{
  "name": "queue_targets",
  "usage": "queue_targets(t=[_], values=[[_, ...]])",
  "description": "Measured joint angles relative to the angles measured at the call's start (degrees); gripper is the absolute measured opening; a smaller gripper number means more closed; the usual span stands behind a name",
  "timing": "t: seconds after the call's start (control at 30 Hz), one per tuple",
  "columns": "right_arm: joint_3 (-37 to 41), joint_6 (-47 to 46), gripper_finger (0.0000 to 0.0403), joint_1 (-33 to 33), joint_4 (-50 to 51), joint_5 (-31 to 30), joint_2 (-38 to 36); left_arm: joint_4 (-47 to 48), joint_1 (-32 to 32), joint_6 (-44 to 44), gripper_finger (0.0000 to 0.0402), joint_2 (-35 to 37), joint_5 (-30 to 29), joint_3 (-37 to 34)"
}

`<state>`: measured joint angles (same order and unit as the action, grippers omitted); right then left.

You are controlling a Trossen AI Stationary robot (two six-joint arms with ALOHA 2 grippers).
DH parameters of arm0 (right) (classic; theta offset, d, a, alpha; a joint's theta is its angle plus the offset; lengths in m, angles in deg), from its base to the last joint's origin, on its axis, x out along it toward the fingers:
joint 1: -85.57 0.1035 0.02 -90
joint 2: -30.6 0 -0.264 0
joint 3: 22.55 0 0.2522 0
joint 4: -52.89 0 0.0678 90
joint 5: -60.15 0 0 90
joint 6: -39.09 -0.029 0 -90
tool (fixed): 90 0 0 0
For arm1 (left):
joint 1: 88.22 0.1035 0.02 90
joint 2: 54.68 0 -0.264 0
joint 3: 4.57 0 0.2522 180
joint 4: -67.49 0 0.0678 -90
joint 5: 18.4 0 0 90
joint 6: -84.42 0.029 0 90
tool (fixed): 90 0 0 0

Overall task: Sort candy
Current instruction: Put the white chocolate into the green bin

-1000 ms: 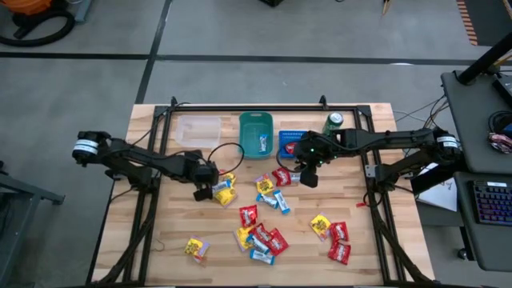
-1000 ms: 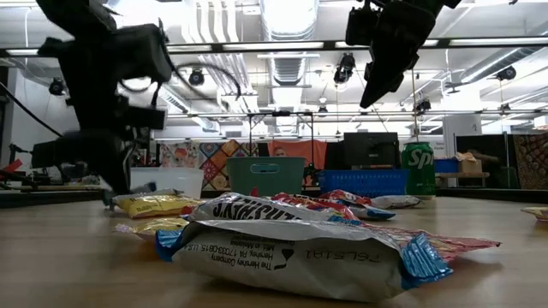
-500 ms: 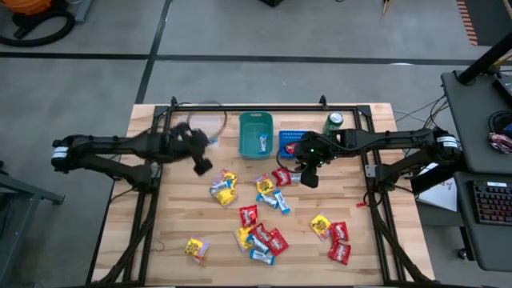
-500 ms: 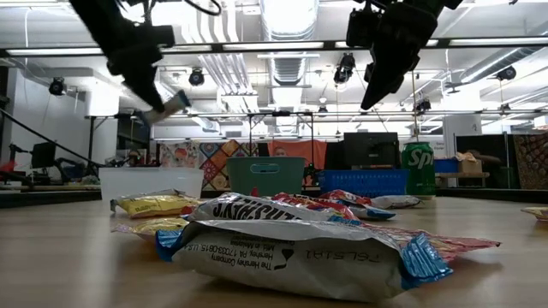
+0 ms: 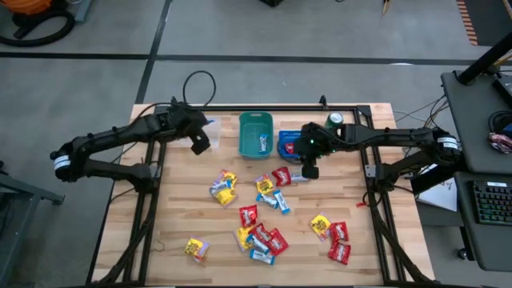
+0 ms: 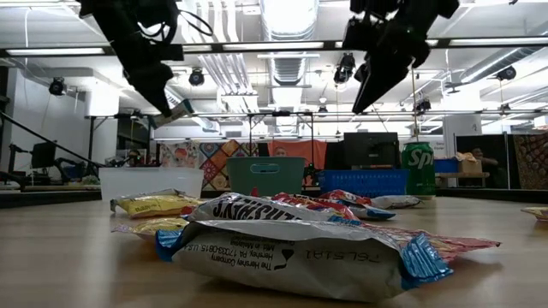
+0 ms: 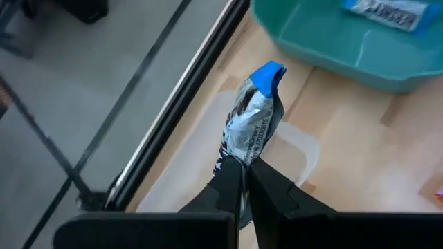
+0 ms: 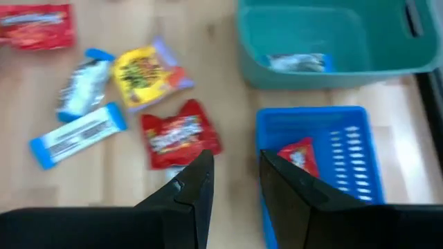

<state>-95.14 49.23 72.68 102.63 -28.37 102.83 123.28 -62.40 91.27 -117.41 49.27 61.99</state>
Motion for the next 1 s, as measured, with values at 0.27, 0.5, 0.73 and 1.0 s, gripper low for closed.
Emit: queue_targets(t=[0.27, 0.5, 0.73, 1.0], values=[[4.0, -4.9, 0.0109, -4.3, -1.8, 0.5, -0.7, 0.4, 0.2, 0.8, 0.0, -0.2, 0.5, 0.0], [8.0, -12.2, 0.0109, -4.3, -10.7, 0.5, -2.5, -1.3, 0.2, -3.2, 0.0, -0.6, 1.7, -0.1], [10.6, -15.7, 0.0109, -4.3, -18.1, 0.5, -2.7, -15.0, 0.1, -3.3, 0.0, -3.3, 12.9, -0.3], [10.6, -16.6, 0.0109, -4.3, -20.3, 0.5, -2.7, -39.7, 0.3, -4.4, 0.0, -15.7, 21.6, -0.6]])
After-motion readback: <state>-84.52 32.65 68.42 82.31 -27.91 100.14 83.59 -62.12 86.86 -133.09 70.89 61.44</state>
